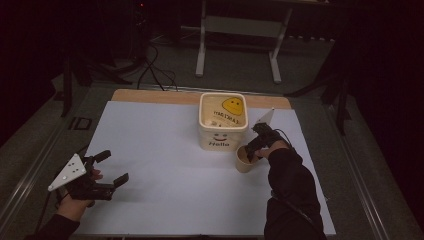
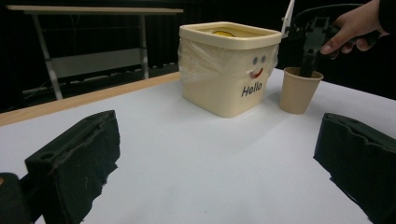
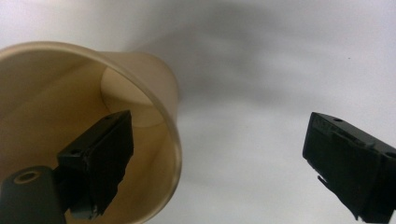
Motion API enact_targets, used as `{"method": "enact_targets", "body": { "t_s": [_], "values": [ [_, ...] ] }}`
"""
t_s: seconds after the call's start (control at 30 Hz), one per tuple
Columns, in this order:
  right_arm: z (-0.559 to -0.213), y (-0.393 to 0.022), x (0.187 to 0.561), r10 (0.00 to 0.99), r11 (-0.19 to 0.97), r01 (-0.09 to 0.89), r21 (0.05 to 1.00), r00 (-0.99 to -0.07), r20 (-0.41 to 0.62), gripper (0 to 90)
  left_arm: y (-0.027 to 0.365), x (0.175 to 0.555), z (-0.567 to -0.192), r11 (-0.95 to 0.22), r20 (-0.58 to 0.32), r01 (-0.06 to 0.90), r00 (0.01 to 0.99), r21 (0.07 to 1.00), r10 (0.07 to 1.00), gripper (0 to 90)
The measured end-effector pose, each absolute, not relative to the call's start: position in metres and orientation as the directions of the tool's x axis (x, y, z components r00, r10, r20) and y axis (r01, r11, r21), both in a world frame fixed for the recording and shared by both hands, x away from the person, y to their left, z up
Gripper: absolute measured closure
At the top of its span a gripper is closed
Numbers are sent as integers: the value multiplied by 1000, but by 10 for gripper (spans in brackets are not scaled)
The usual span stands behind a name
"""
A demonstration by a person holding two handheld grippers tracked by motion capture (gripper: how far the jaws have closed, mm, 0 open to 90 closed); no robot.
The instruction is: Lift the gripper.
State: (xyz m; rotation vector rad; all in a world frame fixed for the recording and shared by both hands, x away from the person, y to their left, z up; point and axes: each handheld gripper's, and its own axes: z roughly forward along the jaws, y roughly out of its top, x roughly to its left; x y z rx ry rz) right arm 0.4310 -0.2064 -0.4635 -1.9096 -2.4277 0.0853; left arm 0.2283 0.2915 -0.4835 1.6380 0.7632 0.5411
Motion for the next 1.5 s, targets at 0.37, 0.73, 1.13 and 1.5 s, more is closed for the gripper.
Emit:
{"method": "enact_targets", "body": {
  "t_s": [0.37,0.73,1.13,1.5],
  "values": [
    [-461,-207,431,971,238,968,-83,-238,12,87,290,229,-484,-99,-63,196,683,975,728,12],
    [-441,-202,430,969,247,965,-90,-249,-8,87,290,229,-482,-88,-77,200,692,976,718,12],
    [-413,-201,432,961,274,958,-81,-276,-16,86,290,230,-483,-83,-87,207,697,975,712,12],
    [-380,-198,434,952,303,951,-59,-305,-22,87,290,230,-483,-82,-91,210,700,974,708,12]
  ]
}}
